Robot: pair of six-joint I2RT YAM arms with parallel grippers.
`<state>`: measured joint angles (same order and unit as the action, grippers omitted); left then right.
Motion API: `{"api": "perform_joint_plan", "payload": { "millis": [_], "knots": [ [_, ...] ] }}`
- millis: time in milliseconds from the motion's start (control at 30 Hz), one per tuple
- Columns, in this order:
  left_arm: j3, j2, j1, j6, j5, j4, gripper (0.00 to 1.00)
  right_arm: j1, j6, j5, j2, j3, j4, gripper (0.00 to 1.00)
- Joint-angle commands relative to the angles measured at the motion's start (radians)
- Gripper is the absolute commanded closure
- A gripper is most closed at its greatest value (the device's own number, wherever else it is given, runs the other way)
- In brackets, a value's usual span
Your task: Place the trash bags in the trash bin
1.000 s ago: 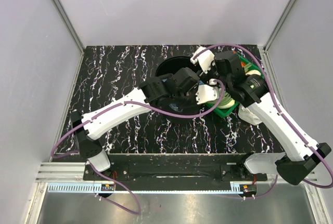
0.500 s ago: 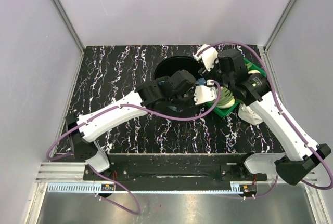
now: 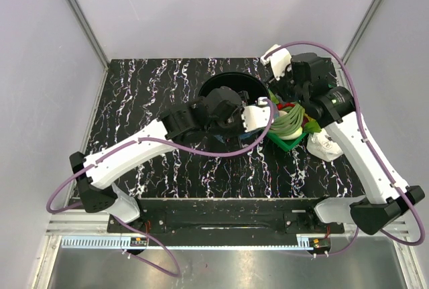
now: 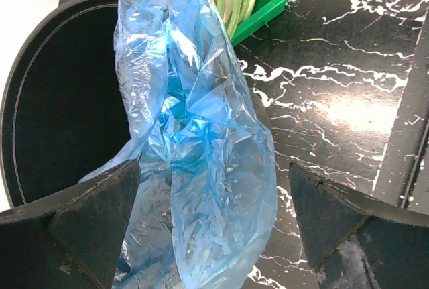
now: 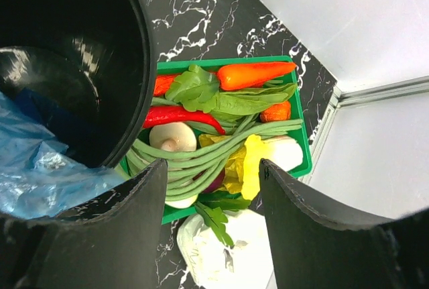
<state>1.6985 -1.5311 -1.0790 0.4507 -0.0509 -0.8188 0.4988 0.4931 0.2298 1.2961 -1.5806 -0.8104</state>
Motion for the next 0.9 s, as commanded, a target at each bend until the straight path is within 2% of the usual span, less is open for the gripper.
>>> {"api": "perform_joint_plan", "payload": {
  "millis": [0, 133, 300, 600, 867],
  "knots": [
    [0.075, 0.074, 0.001, -0.044, 0.046, -0.006, 0.01, -0.029, -0.033, -0.067, 0.023, -0.085, 0.024, 0.37],
    [0.148, 0.089, 0.002, -0.056, 0.109, -0.043, 0.01, -0.039, -0.051, -0.171, 0.035, -0.139, -0.01, 0.37],
    [0.162, 0.117, 0.059, -0.044, 0.062, -0.033, 0.01, -0.046, -0.05, -0.308, 0.028, -0.173, -0.076, 0.35],
    [0.167, 0.077, 0.378, 0.06, 0.365, -0.075, 0.01, -0.082, 0.012, -0.477, 0.032, -0.22, -0.206, 0.31],
    [0.23, -0.038, 0.476, 0.216, 0.551, -0.172, 0.01, -0.088, 0.061, -0.529, 0.046, -0.243, -0.282, 0.3]
  ]
}}
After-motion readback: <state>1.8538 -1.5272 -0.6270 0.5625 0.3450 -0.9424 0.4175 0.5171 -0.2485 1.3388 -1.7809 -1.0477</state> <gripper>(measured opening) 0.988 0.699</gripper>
